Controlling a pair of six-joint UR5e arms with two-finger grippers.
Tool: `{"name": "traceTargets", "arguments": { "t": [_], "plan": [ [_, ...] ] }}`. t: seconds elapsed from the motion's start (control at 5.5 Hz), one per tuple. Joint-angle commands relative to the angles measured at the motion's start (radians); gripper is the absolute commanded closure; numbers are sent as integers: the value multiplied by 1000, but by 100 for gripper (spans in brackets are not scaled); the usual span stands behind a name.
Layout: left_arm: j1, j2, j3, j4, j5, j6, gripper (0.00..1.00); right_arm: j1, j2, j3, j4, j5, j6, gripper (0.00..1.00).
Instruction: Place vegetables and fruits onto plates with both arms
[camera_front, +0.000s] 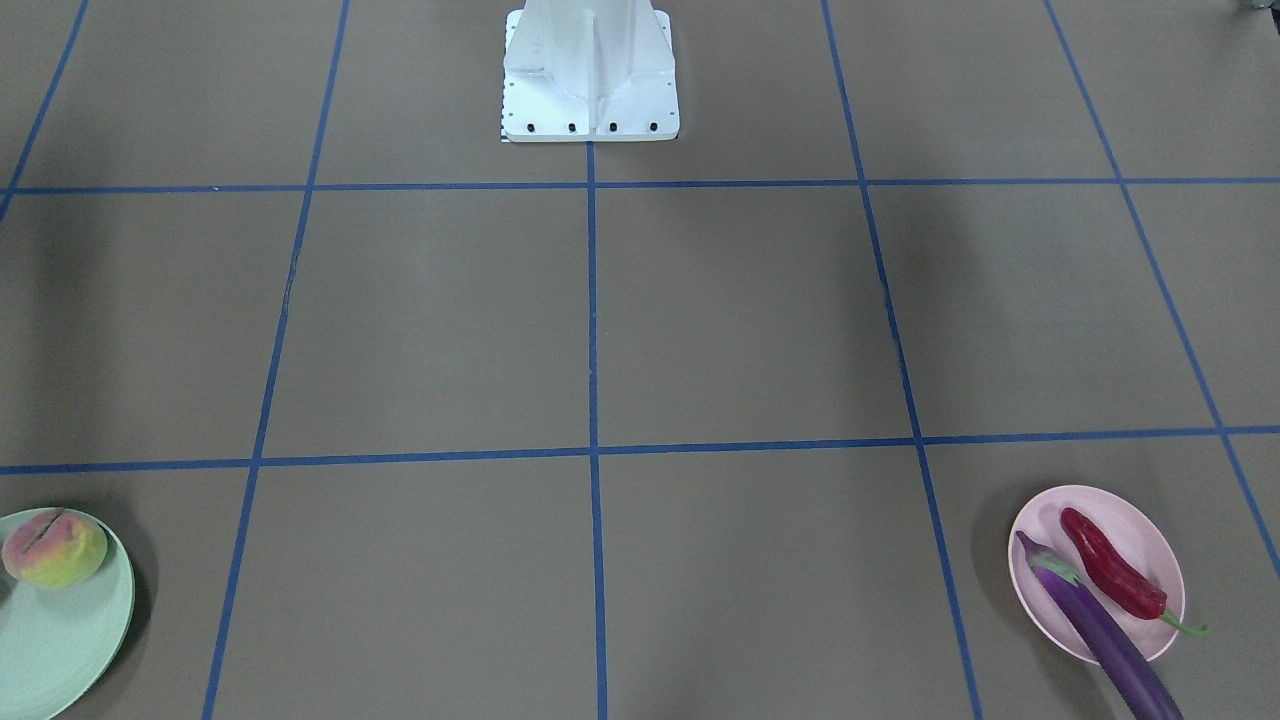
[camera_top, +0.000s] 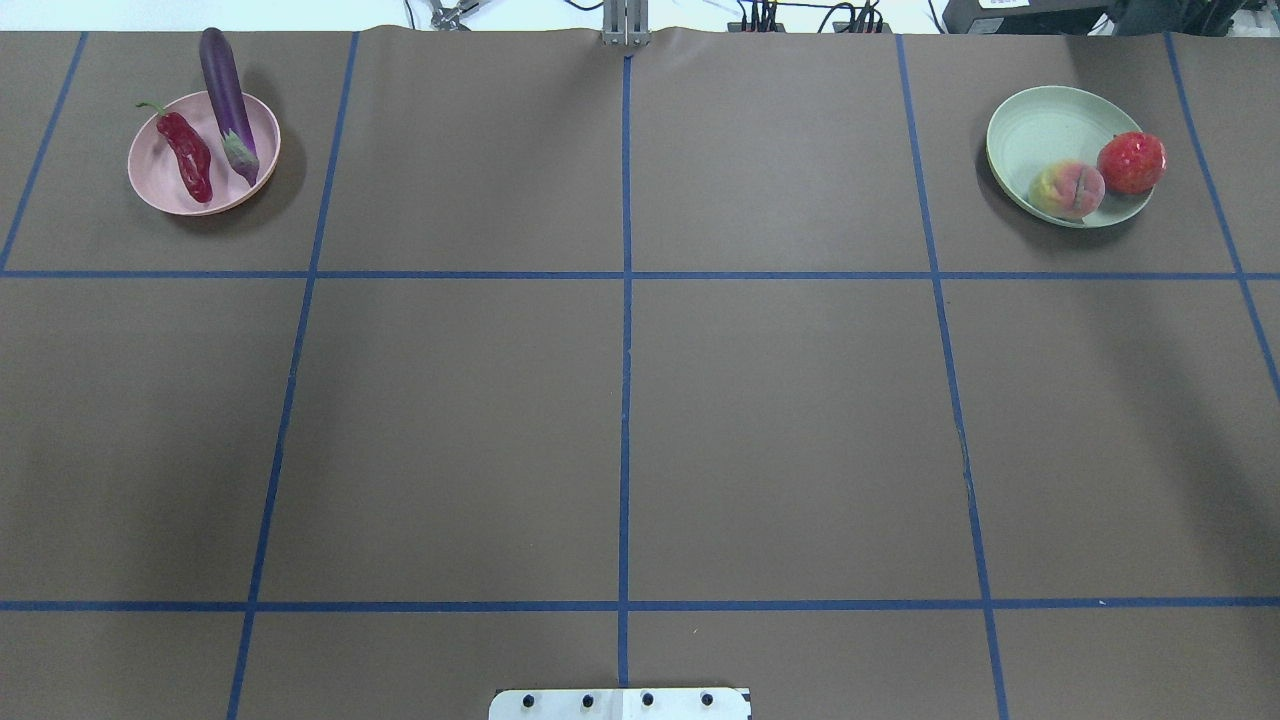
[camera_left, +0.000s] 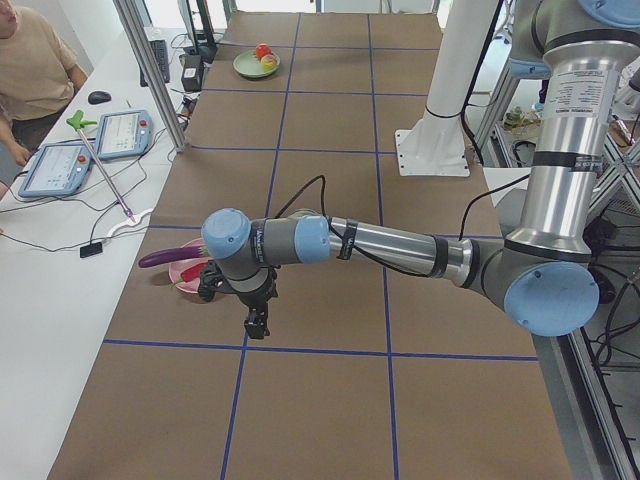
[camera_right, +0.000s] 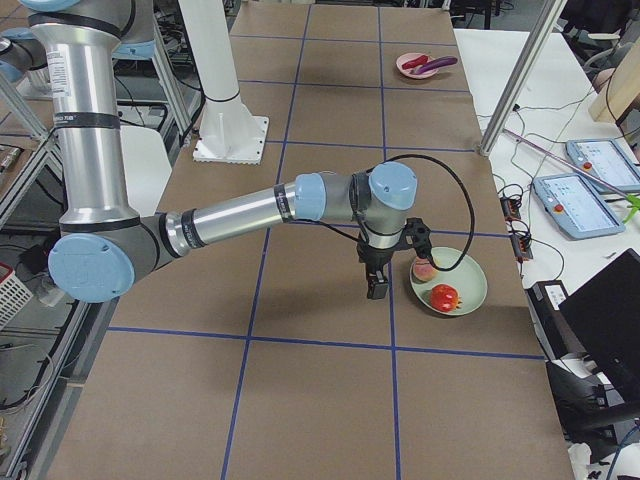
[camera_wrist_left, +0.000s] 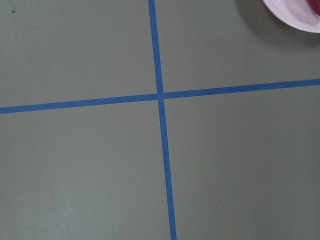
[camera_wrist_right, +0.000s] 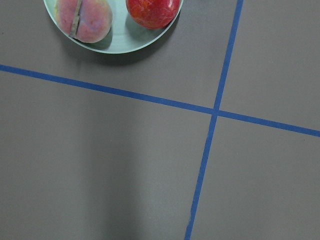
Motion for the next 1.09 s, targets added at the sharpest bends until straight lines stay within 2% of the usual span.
{"name": "traceTargets", "arguments": {
  "t": [0.0,0.36,0.73,0.91],
  "plan": [
    [-2,10,-1,-11,-13,1,0,-1,-4,-4,12,6,9,0],
    [1,16,14,-53,-13,-24,0,-1,-6,-29,19,0,10,0],
    [0,17,-20,-56,-11,-42,0,-4,-30,-24,15,2,1,0],
    [0,17,-70,-56,-11,-45,0,-4,-35,-44,19,-3,10,0]
  ]
}}
